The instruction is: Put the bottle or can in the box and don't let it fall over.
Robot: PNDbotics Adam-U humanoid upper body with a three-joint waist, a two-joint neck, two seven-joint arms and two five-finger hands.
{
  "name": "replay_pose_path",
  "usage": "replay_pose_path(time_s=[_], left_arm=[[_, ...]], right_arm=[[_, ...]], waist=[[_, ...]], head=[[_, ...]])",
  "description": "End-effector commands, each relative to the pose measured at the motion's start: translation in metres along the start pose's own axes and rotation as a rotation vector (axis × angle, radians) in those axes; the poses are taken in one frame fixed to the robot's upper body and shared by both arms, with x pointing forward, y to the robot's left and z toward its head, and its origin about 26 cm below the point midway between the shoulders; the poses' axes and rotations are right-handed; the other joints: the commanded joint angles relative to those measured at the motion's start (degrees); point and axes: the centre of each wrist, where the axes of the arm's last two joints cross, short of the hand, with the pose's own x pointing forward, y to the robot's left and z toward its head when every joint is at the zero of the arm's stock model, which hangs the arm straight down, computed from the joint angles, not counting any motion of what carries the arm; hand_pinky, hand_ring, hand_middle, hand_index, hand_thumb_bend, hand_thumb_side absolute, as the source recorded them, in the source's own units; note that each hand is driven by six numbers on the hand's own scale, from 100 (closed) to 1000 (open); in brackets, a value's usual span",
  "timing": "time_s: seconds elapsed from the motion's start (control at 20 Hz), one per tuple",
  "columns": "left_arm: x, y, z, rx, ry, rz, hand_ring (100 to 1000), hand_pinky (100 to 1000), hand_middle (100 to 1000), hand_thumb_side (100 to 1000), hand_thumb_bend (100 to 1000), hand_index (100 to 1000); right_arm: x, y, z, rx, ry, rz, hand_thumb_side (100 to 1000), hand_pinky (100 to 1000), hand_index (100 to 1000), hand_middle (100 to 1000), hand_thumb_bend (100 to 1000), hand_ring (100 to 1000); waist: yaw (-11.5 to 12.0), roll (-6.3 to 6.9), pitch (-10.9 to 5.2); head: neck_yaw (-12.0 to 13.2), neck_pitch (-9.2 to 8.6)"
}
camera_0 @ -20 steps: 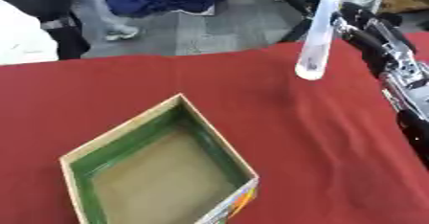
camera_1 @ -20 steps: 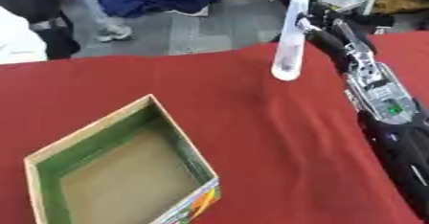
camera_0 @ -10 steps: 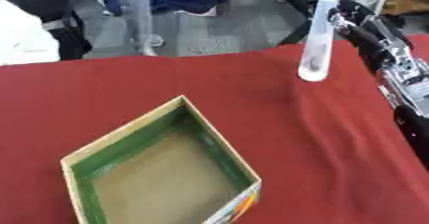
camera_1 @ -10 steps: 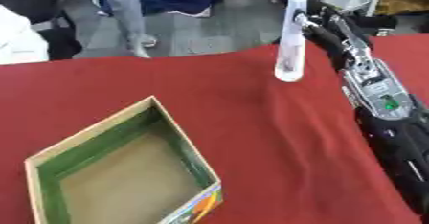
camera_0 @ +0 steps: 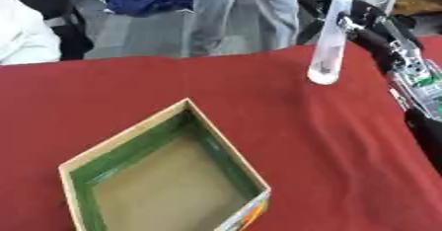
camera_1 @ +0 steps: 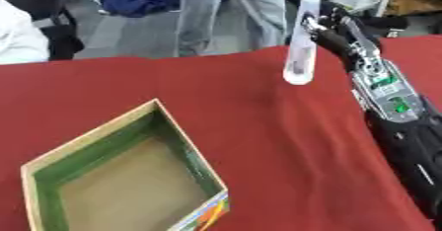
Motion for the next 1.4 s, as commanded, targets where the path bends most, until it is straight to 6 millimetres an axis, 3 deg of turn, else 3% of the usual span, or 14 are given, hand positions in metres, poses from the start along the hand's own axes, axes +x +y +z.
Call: replay_pose_path(time_s=[0.05,1.4], left_arm=[[0.009,0.0,-0.002,-0.013,-0.034,-0.004,956,720,847,868,119,768],[0.011,-0.001,-0.005,-0.026,-0.048,-0.001,949,722,845,870,118,769]], right_arm=[[0.02,-0.018,-0.005,-0.054,-0.045,0.039,464,1000,1000,960,100,1000],[0.027,-0.034,-0.013,-0.072,-0.021,0.062,562,1000,1000,935,100,1000]], waist=[[0.0,-0.17,-0.75],[1.1,-0.78,0.88]], head=[[-0.3,-0.47],[-1.9,-2.72]])
